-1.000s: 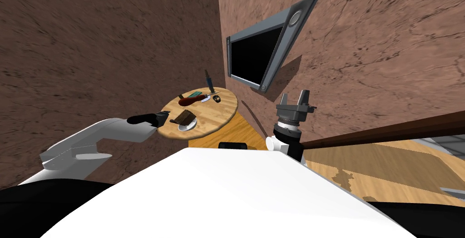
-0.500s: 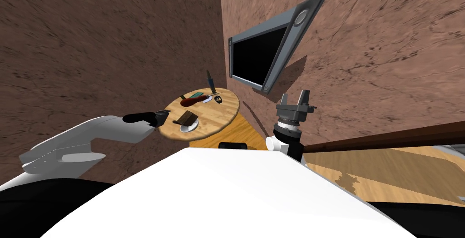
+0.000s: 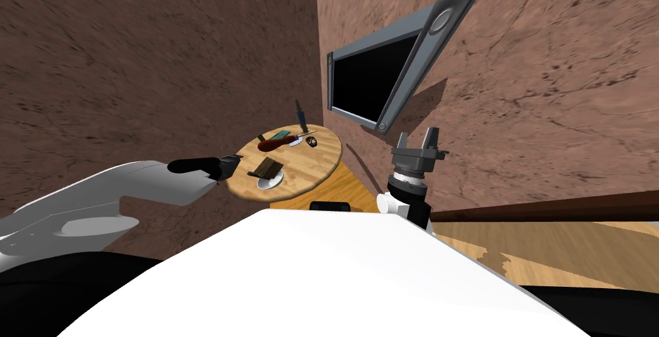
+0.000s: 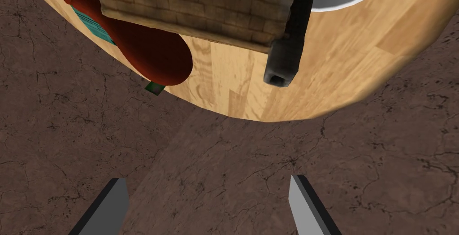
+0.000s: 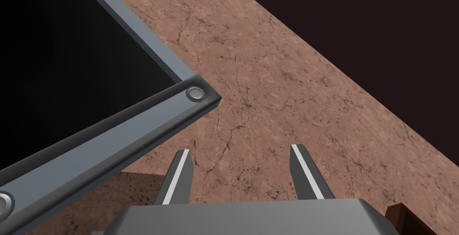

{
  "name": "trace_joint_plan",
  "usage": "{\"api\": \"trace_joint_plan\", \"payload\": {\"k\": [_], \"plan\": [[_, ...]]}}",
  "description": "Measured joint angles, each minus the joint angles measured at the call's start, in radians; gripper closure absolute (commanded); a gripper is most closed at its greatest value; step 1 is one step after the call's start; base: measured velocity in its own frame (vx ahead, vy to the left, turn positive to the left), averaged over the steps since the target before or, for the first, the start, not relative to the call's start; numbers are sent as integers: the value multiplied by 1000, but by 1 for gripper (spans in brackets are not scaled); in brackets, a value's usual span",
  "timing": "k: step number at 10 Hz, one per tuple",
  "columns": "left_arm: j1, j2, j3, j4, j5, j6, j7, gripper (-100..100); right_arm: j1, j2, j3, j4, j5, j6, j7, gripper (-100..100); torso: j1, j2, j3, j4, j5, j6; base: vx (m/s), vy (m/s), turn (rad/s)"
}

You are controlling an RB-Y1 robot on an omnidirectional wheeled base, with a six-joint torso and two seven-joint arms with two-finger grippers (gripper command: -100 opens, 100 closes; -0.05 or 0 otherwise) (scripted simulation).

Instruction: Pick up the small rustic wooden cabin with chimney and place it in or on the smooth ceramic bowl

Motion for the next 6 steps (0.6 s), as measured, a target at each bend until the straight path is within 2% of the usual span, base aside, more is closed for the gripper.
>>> {"api": "trace_joint_plan", "payload": {"k": [1,6], "plan": [[1,1,1,-3,1,4,2,0,0,0,0,0,0,0,0,0,-1,1,1,0,0,0,0,0,0],[1,1,1,-2,1,4,1,0,0,0,0,0,0,0,0,0,-3,3,2,1,-1,0,0,0,0]]}}
